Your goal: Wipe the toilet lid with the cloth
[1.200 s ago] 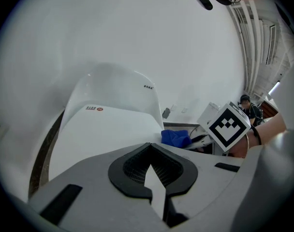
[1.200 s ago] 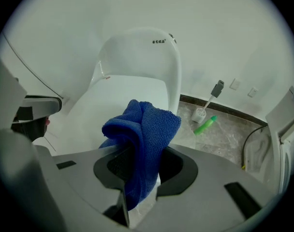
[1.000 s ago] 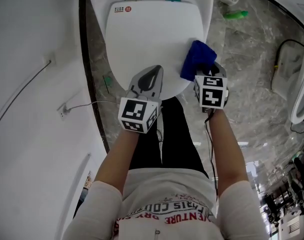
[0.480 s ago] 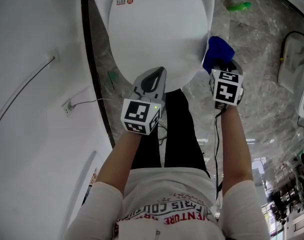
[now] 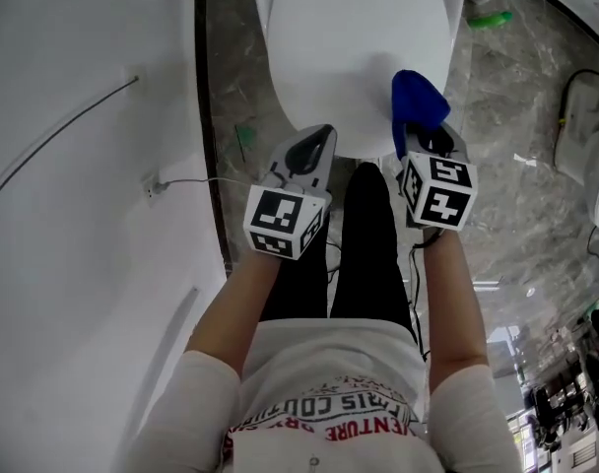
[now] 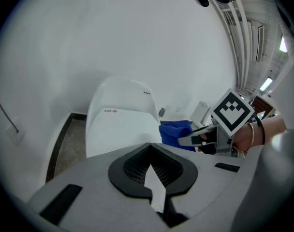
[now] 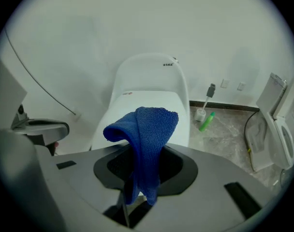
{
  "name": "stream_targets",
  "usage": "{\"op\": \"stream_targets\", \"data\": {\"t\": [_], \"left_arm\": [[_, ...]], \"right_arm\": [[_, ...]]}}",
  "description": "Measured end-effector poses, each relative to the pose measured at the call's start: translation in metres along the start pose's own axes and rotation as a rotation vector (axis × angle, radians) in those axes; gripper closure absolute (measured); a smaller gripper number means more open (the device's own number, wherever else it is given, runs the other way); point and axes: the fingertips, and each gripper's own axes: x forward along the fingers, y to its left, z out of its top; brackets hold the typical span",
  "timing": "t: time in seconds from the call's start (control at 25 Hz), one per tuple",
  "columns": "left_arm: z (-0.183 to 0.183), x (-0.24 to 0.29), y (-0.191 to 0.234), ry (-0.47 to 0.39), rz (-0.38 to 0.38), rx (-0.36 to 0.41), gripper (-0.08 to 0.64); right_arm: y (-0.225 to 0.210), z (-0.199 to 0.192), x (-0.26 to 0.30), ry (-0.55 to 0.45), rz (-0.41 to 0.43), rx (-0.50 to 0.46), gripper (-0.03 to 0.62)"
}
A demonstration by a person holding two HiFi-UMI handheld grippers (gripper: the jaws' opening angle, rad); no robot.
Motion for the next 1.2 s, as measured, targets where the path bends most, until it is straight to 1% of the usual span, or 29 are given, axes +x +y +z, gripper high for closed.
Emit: {"op": "stream_targets", "data": {"t": [0.12,0.28,0.36,0.48,0.6,0.76,0.88,1.0,1.2], "left_arm": [[-0.015,-0.037,0.028,0.008,0.039,-0.023,0.554],[-0.037,-0.08,0.07,0.008,0.106,-0.066,0.554],[-0.043,-0.095,0.093,-0.01,0.145,-0.097,0.554],[-0.053,-0.11,0.117,-0.032,0.179,-0.134,0.554],[-0.065,-0.112,0.132,-0.033,0.179,-0.139,0.554],[-0.082,-0.106,0.144,-0.011,0.171,-0.15,0.554],[-0.092,-0.097,0.138,-0.002,0.148,-0.154,0.554],[-0.1,-0.087,0.129,0.018,0.121,-0.145,0.554],[-0.095,-0.076,0.112,0.028,0.088,-0.122,0.554]], "right_arm": [[0.068,-0.009,0.002,0.01,0.097,-0.004,0.494],[0.155,-0.022,0.014,0.036,0.213,-0.049,0.494],[0.187,-0.028,0.028,0.053,0.248,-0.067,0.494],[0.217,-0.038,0.051,0.081,0.264,-0.09,0.494],[0.227,-0.045,0.071,0.095,0.254,-0.09,0.494],[0.224,-0.053,0.089,0.109,0.223,-0.102,0.494],[0.209,-0.058,0.095,0.108,0.197,-0.114,0.494],[0.192,-0.063,0.097,0.118,0.183,-0.102,0.494],[0.164,-0.07,0.09,0.134,0.153,-0.111,0.494]]}}
